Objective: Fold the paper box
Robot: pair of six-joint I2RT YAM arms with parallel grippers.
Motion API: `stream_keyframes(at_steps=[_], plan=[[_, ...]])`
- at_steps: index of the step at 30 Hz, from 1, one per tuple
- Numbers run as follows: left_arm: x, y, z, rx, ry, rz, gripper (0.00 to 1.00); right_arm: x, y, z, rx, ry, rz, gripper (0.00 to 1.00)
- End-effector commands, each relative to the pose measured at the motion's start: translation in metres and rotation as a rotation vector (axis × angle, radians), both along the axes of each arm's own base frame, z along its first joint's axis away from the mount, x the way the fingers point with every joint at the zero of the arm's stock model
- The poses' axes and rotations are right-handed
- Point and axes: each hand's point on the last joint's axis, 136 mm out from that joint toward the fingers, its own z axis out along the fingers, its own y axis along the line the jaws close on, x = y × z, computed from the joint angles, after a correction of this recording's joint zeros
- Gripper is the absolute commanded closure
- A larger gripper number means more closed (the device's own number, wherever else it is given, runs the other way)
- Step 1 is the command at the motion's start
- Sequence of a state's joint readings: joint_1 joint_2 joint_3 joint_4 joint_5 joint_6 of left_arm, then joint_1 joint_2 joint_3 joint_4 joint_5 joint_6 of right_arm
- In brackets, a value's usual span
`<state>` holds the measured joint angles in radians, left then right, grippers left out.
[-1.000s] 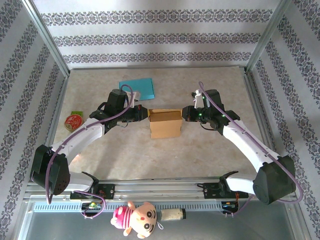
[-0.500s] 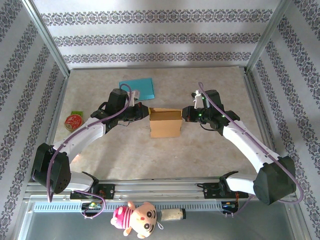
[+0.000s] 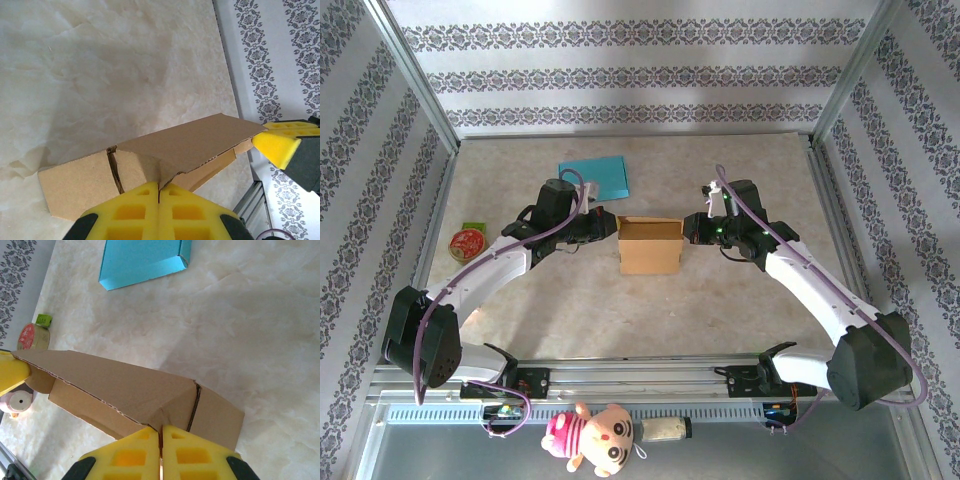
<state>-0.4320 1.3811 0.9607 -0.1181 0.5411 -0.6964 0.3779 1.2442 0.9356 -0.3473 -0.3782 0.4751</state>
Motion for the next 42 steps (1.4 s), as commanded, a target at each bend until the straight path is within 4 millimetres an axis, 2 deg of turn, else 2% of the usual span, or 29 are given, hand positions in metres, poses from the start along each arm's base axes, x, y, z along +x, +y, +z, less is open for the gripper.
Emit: stream_keyframes(at_steps=[1, 10, 13, 19, 24, 28, 30, 33, 35, 38, 42], plan=[[-0.017, 0.005, -0.035, 0.075, 0.089, -0.009, 0.98, -0.023, -0.006, -0.034, -0.064, 0.147, 0.003, 0.92], [-0.034, 0.011, -0.069, 0.184, 0.137, -0.033, 0.97, -0.026, -0.006, -0.043, -0.065, 0.157, 0.006, 0.90], [-0.040, 0.009, -0.071, 0.207, 0.130, -0.054, 0.94, -0.028, -0.004, -0.043, -0.055, 0.163, 0.015, 0.87], [-0.037, 0.007, -0.044, 0.195, 0.047, -0.058, 0.76, -0.030, 0.002, -0.019, -0.002, 0.125, 0.032, 0.72], [-0.035, 0.011, -0.027, 0.204, -0.010, -0.043, 0.57, -0.030, -0.001, 0.003, 0.014, 0.071, 0.024, 0.56], [-0.037, 0.013, -0.017, 0.200, -0.060, -0.050, 0.54, -0.027, -0.007, 0.014, 0.024, 0.039, 0.001, 0.48], [-0.036, 0.010, -0.002, 0.161, -0.119, -0.058, 0.52, -0.027, -0.007, 0.023, 0.051, 0.031, 0.002, 0.46], [-0.033, 0.009, 0.019, 0.104, -0.203, -0.035, 0.52, -0.024, -0.006, 0.037, 0.066, -0.007, 0.002, 0.45], [-0.024, 0.015, 0.025, 0.108, -0.220, 0.035, 0.53, -0.018, -0.010, 0.043, 0.052, -0.037, -0.022, 0.47], [-0.010, 0.014, 0.027, 0.085, -0.197, 0.095, 0.57, -0.009, -0.010, 0.049, 0.048, -0.065, -0.038, 0.56], [0.005, -0.003, 0.024, 0.038, -0.137, 0.087, 0.63, -0.003, -0.006, 0.042, 0.046, -0.044, -0.027, 0.69]])
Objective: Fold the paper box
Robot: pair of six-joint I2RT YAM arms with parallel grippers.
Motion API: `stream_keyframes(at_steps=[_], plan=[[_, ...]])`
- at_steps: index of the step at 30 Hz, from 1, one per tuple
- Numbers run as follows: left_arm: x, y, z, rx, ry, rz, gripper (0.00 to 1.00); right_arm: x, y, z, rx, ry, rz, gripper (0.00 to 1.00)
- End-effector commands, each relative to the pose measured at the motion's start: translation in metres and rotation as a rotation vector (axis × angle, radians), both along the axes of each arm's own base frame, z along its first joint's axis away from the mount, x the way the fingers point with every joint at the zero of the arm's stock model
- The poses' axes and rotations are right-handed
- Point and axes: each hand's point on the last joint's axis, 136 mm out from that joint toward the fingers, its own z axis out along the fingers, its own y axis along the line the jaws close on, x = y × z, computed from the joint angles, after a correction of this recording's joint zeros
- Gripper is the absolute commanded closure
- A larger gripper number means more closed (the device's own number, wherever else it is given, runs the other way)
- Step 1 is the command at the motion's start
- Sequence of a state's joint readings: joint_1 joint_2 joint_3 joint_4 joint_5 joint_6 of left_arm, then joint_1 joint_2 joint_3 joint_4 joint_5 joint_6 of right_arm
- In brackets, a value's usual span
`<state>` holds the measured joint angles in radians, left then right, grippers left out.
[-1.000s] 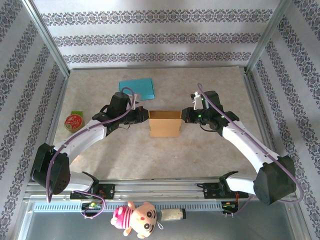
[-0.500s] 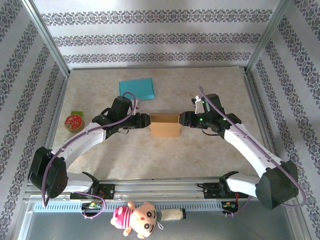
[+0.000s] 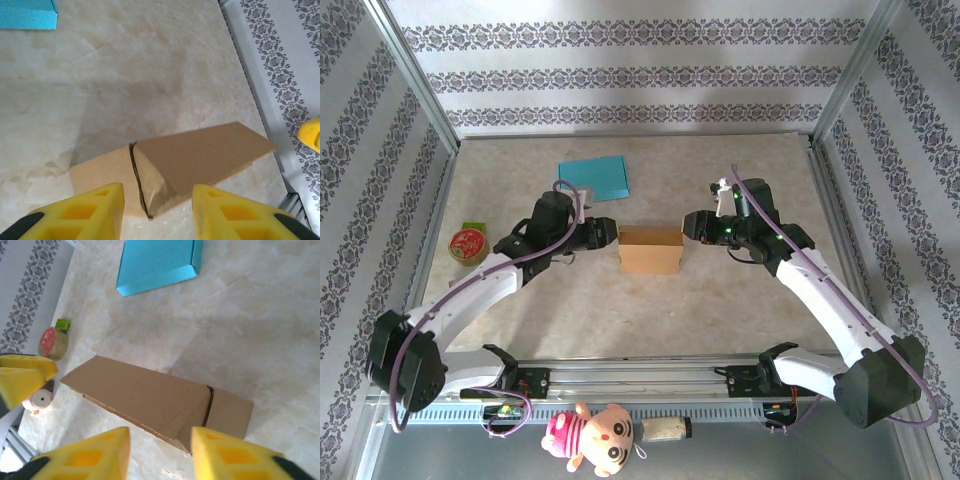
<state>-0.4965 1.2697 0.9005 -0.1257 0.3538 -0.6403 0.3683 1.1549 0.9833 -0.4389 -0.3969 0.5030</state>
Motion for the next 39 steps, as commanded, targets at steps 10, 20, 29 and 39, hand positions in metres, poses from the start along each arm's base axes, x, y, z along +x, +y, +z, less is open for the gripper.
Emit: stream_keyframes(at_steps=[10, 20, 29, 39], plan=[[0.015, -0.029, -0.008, -0.090, 0.098, -0.034, 0.79, 0.003, 0.011, -0.030, -0.026, 0.073, 0.024, 0.81], [-0.009, -0.028, -0.052, -0.069, 0.217, -0.020, 0.83, -0.012, 0.011, -0.070, -0.061, 0.147, 0.024, 0.87], [-0.004, -0.027, -0.025, -0.069, 0.135, -0.021, 0.84, -0.006, 0.013, -0.021, -0.027, 0.055, 0.025, 0.79], [-0.010, -0.025, -0.024, -0.066, 0.150, -0.024, 0.66, -0.009, -0.004, -0.032, -0.100, 0.055, -0.030, 0.69]])
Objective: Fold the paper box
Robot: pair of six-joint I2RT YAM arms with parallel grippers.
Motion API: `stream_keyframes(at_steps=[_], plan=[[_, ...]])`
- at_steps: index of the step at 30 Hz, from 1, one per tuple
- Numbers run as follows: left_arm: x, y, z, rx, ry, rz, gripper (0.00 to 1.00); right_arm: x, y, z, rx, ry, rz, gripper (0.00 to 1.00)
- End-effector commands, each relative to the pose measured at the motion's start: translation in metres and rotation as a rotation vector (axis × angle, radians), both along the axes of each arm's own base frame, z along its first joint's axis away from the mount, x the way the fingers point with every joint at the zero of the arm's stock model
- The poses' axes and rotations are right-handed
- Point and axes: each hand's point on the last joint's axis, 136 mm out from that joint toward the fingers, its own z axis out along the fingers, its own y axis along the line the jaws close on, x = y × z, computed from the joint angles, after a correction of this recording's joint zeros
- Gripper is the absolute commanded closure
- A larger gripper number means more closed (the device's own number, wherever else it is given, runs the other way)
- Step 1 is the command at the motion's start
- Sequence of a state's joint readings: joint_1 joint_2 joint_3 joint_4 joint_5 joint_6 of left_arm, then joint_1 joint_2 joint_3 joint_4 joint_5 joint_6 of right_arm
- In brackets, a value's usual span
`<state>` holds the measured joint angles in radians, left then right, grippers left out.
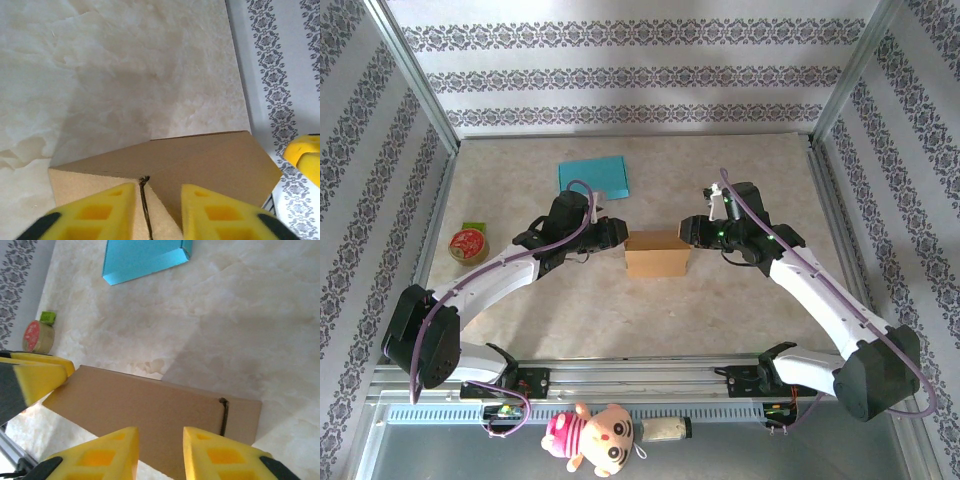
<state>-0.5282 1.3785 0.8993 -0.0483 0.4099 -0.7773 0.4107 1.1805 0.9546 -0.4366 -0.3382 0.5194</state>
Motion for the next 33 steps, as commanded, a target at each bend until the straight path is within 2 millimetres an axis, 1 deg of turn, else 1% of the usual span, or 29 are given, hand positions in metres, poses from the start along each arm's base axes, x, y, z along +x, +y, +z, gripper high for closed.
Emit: stream_keyframes(at_steps=[1, 5, 7, 11, 12, 14, 17, 19, 22, 26, 29, 31, 33], plan=[[-0.013, 0.002, 0.005, 0.021, 0.007, -0.019, 0.62, -0.007, -0.009, -0.012, -0.057, 0.016, -0.018, 0.69], [-0.013, 0.006, 0.020, 0.000, -0.017, 0.003, 0.60, -0.009, -0.012, -0.013, -0.061, 0.021, -0.022, 0.66], [-0.013, 0.004, 0.027, -0.039, -0.017, 0.017, 0.60, -0.009, -0.012, -0.011, -0.048, 0.022, -0.022, 0.63], [-0.011, 0.001, 0.038, -0.128, -0.011, 0.058, 0.60, -0.008, -0.009, -0.007, -0.027, 0.022, -0.014, 0.62], [-0.011, 0.000, 0.037, -0.141, -0.001, 0.069, 0.60, -0.007, -0.010, -0.006, -0.028, 0.020, -0.017, 0.63], [-0.013, -0.003, 0.035, -0.149, 0.014, 0.080, 0.60, -0.007, -0.011, -0.009, -0.032, 0.023, -0.019, 0.67], [-0.015, 0.000, 0.025, -0.130, 0.044, 0.121, 0.60, -0.007, -0.013, -0.015, -0.038, 0.037, -0.020, 0.75], [-0.015, 0.001, 0.020, -0.135, 0.062, 0.144, 0.59, -0.009, -0.013, -0.021, -0.040, 0.047, -0.016, 0.77], [-0.015, -0.007, 0.022, -0.176, 0.068, 0.142, 0.61, -0.011, -0.013, -0.029, -0.047, 0.066, -0.012, 0.79], [-0.016, -0.018, 0.024, -0.183, 0.078, 0.117, 0.63, -0.010, -0.010, -0.031, -0.035, 0.069, -0.006, 0.80], [-0.018, -0.019, 0.022, -0.157, 0.088, 0.116, 0.64, -0.009, -0.010, -0.031, -0.037, 0.067, -0.004, 0.81], [-0.018, -0.018, 0.020, -0.144, 0.091, 0.124, 0.68, -0.009, -0.009, -0.032, -0.037, 0.071, -0.002, 0.81], [-0.019, -0.017, 0.019, -0.137, 0.095, 0.126, 0.70, -0.010, -0.008, -0.032, -0.035, 0.071, 0.003, 0.81]])
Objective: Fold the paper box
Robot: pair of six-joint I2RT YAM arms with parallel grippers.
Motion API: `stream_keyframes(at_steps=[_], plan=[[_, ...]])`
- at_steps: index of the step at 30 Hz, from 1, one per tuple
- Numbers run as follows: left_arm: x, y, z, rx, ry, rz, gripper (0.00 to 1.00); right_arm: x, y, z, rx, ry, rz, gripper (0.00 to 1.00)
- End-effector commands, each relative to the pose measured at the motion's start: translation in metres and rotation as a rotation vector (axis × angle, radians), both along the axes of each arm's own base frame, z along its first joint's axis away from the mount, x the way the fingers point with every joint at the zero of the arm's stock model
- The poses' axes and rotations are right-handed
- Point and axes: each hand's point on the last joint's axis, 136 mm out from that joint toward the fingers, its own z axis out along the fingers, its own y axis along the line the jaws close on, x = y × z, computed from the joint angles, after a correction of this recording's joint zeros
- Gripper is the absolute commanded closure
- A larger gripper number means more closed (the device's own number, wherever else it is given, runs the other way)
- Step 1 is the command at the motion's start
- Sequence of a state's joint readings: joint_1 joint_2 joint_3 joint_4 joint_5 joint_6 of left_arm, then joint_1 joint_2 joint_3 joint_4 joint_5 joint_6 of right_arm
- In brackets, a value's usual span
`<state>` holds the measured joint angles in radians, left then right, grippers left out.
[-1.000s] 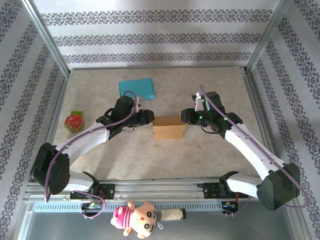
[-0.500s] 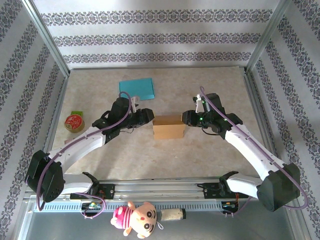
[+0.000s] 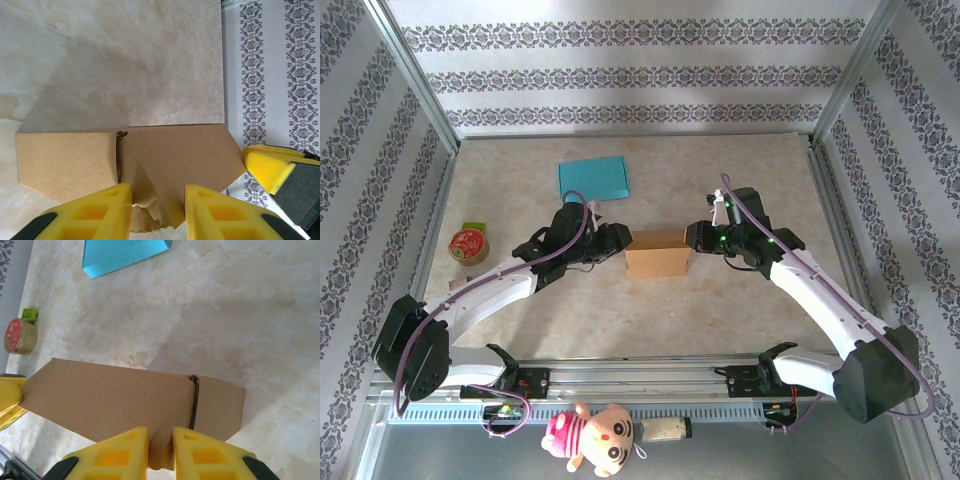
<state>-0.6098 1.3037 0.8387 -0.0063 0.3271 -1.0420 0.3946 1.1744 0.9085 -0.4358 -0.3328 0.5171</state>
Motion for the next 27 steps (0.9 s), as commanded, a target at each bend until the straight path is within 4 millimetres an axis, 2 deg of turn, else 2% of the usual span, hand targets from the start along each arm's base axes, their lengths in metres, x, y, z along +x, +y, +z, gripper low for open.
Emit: stream_keyframes(at_steps=[1, 12, 22, 27], plan=[[0.001, -0.007, 0.011, -0.004, -0.013, -0.001, 0.71, -0.006, 0.000, -0.015, -0.015, 0.039, 0.024, 0.82], [-0.006, 0.006, 0.022, 0.087, -0.023, 0.003, 0.69, -0.008, -0.002, -0.015, -0.030, 0.031, 0.024, 0.82], [-0.007, -0.005, 0.020, 0.059, -0.010, -0.013, 0.70, -0.009, -0.001, -0.016, -0.029, 0.034, 0.026, 0.83], [-0.009, -0.009, 0.022, 0.056, -0.012, -0.018, 0.77, -0.010, 0.001, -0.018, -0.041, 0.029, 0.035, 0.86]])
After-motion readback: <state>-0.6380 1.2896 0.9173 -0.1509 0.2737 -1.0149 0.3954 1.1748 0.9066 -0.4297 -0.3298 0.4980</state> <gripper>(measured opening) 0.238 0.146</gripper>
